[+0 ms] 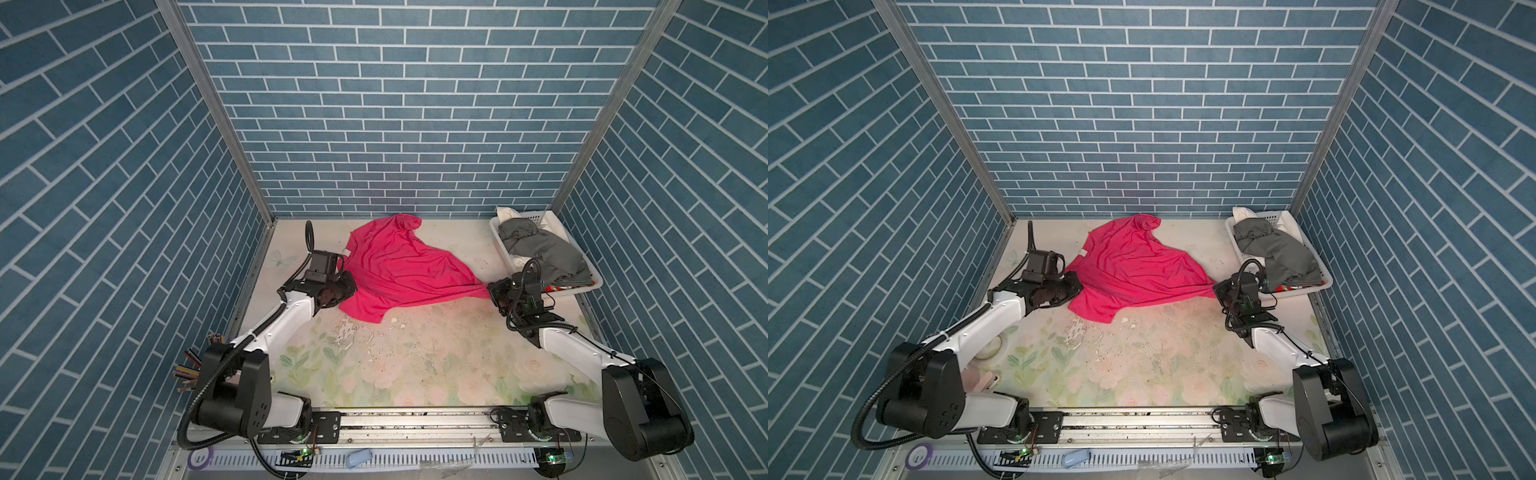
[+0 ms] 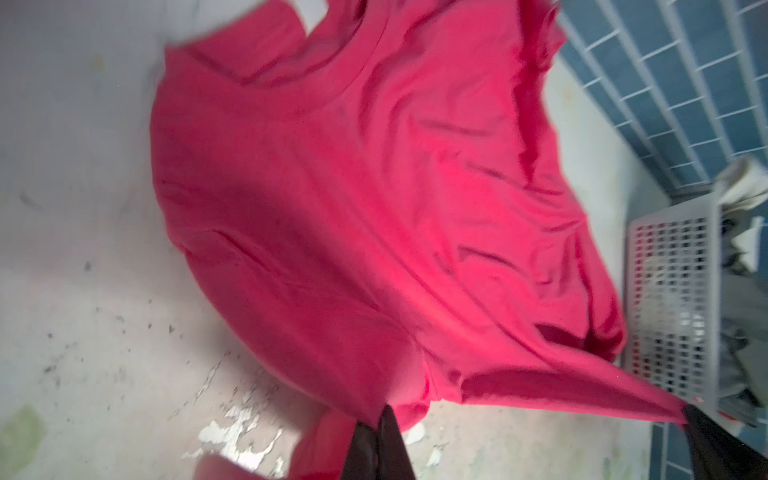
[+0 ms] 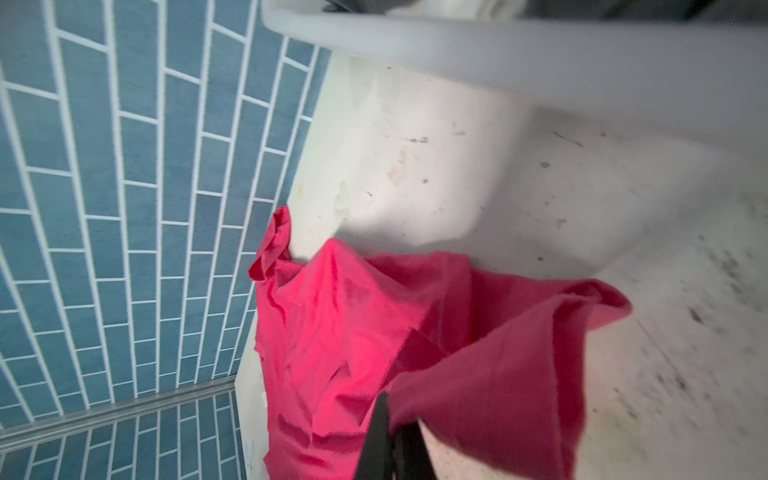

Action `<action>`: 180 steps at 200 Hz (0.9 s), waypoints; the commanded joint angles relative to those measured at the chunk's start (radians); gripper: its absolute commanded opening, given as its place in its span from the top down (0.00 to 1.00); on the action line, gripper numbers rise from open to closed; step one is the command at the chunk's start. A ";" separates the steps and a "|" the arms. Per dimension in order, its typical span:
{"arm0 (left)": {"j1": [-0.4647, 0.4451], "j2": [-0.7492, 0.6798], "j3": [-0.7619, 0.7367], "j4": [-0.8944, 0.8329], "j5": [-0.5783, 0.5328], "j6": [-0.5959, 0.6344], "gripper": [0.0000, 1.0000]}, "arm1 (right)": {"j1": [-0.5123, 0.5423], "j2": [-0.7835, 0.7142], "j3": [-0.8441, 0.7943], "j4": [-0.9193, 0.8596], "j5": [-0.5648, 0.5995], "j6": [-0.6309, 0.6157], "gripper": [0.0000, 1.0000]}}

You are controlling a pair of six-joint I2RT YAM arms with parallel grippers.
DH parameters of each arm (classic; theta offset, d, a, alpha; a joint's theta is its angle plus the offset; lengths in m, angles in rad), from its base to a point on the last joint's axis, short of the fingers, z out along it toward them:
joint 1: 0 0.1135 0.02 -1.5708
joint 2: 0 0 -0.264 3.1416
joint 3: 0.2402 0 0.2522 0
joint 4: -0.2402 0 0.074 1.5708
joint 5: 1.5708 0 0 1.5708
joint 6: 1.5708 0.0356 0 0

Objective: Fold and stack the t-shirts
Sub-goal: 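Lift the shirt high with both grippers, spreading it between them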

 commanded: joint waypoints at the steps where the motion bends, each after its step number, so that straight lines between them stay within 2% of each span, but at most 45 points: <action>1: 0.018 -0.020 0.053 -0.074 0.009 0.011 1.00 | -0.006 -0.037 0.051 -0.032 -0.004 -0.136 1.00; 48: 0.097 -0.062 0.240 -0.044 0.066 0.022 1.00 | -0.004 -0.047 0.271 -0.125 -0.044 -0.370 1.00; 114: 0.214 -0.062 0.619 0.047 0.158 -0.044 1.00 | -0.006 -0.014 0.796 -0.352 -0.105 -0.715 1.00; 148: 0.266 -0.101 0.839 0.029 0.127 -0.047 1.00 | -0.006 -0.039 1.023 -0.459 -0.168 -0.832 1.00; 180: 0.293 -0.095 1.122 -0.063 0.056 -0.005 1.00 | -0.005 -0.066 1.179 -0.530 -0.259 -0.886 1.00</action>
